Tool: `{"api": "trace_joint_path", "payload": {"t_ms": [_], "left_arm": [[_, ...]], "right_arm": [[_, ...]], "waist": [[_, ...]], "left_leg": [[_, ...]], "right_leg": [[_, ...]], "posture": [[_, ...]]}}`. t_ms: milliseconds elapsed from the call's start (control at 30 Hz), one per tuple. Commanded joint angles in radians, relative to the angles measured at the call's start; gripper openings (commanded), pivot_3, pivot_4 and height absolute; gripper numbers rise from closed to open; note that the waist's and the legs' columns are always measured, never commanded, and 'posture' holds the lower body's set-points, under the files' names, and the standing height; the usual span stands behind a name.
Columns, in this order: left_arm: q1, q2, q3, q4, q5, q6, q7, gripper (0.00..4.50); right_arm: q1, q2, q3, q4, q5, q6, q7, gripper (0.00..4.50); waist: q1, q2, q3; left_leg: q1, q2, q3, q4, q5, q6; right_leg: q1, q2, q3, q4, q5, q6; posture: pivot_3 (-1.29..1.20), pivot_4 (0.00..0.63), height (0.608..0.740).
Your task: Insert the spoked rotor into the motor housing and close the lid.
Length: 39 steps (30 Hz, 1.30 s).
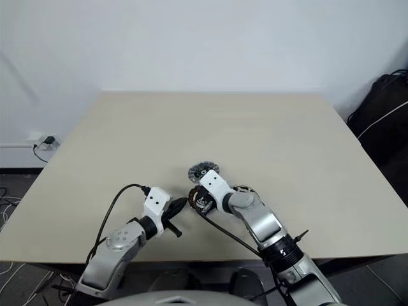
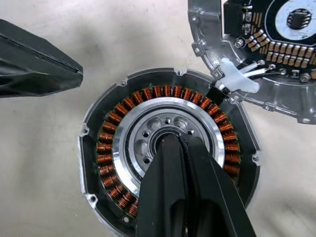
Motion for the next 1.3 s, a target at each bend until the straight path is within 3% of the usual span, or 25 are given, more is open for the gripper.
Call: {"api": "trace_joint_path", "payload": {"t_ms": [33,300,567,667,1033,1067,1300], "left_arm": [[-0.010,-0.007,-0.001,-0.023,-0.005,0.001,0.001,0.00],[-0.010,-0.007,-0.005,-0.027,-0.005,0.006,-0.001,0.00],[0.002,-0.006,-0.003,-0.033,-0.008,0.001,-0.001,0.00],[0.005,-0.004,-0.003,-0.033,-0.008,0.000,-0.004,0.00],[-0.012,0.000,-0.010,-0.020,-0.009,0.006,-0.025,0.00],[-0.013,0.000,-0.010,-0.019,-0.008,0.007,-0.027,0.00],[-0.011,0.001,-0.006,-0.011,-0.007,0.004,-0.028,0.00]], "right_arm": [[-0.024,0.003,-0.017,-0.003,-0.009,-0.022,0.002,0.06],[-0.007,0.000,-0.041,-0.044,0.001,-0.036,0.005,0.06],[0.129,-0.083,-0.218,-0.255,0.092,-0.030,0.036,0.06],[0.187,-0.105,-0.319,-0.305,0.129,0.003,0.016,0.67],[0.244,-0.056,-0.634,-0.291,0.196,0.121,-0.156,4.31],[0.243,-0.044,-0.652,-0.283,0.197,0.141,-0.178,4.47],[0.166,0.079,-0.842,-0.248,0.339,0.535,-0.231,4.47]], "waist": [[0.000,0.000,0.000],[0.000,0.000,0.000],[0.005,0.000,0.000],[0.006,0.000,0.001],[0.008,0.002,0.002],[0.008,0.003,0.002],[0.005,0.007,0.003]], "left_leg": [[0.000,0.000,0.000,0.000,0.000,0.000],[0.000,0.000,0.000,0.000,0.000,0.000],[0.000,0.000,0.000,0.000,0.000,0.000],[0.000,0.000,0.000,0.000,-0.001,0.001],[0.000,0.000,0.000,-0.001,-0.001,0.001],[0.000,0.000,0.000,-0.001,-0.001,0.001],[0.000,0.000,0.000,-0.001,-0.001,0.002]], "right_leg": [[0.000,0.000,0.000,0.000,0.000,0.000],[0.000,0.000,0.000,0.000,0.000,0.000],[0.000,0.000,0.000,-0.001,0.000,0.000],[0.000,-0.001,0.000,-0.001,0.000,0.000],[0.000,-0.001,0.000,-0.001,0.000,0.000],[0.000,-0.001,0.000,-0.001,0.000,0.000],[-0.001,-0.001,0.001,-0.001,0.000,-0.001]], "posture": [[0.00,0.000,0.740],[0.00,0.000,0.740],[0.00,0.000,0.740],[0.00,0.000,0.740],[0.00,0.000,0.740],[0.00,0.000,0.740],[0.00,0.000,0.740]]}}
